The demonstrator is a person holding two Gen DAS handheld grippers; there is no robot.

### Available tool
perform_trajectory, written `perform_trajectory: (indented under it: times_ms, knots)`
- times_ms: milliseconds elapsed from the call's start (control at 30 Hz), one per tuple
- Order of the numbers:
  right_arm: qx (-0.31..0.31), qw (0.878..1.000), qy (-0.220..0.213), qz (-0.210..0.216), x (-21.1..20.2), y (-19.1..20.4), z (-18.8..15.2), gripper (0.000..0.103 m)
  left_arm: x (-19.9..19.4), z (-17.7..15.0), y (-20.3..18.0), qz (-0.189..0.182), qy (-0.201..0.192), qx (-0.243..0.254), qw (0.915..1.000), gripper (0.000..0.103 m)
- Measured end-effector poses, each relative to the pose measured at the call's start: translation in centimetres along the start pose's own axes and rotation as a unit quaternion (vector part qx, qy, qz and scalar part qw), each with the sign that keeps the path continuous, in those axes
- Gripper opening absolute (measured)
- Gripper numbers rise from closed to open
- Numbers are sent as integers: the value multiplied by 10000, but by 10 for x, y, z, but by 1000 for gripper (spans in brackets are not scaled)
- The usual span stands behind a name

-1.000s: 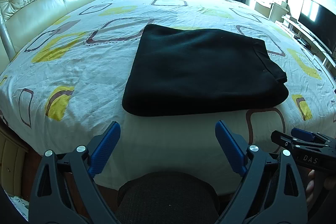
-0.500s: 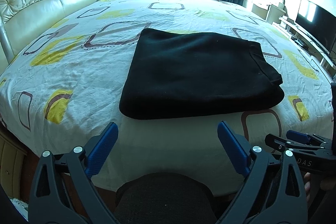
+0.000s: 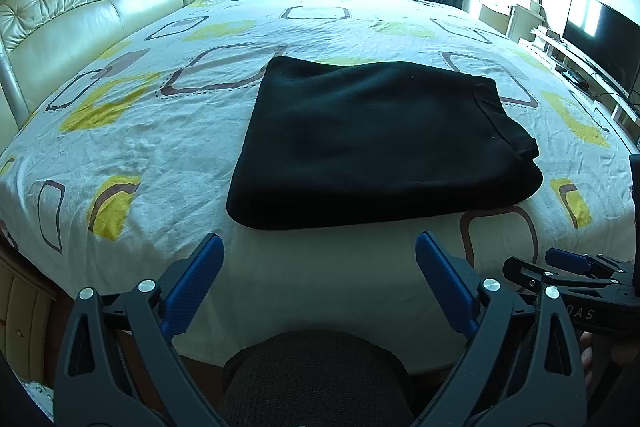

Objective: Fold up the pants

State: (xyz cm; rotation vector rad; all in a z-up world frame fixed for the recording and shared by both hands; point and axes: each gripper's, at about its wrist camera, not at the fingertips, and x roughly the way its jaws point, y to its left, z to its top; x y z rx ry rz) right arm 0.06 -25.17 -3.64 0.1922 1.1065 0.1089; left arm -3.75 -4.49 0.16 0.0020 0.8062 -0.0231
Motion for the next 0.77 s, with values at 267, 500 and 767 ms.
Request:
perform_trajectory:
  times_ms: [267,500,767]
  knots:
    - [15,10000,50,49,0,0,-1,82,-13,8,0,201,-246,-120,9994,101]
    - [219,9995,71,219,-7,-6,2,82,-19,34,15,-303,-65,-139,9994,101]
    - [484,9940,-958,209,-36,-54,113,86,63,115,120,528,-216,-552,9968,101]
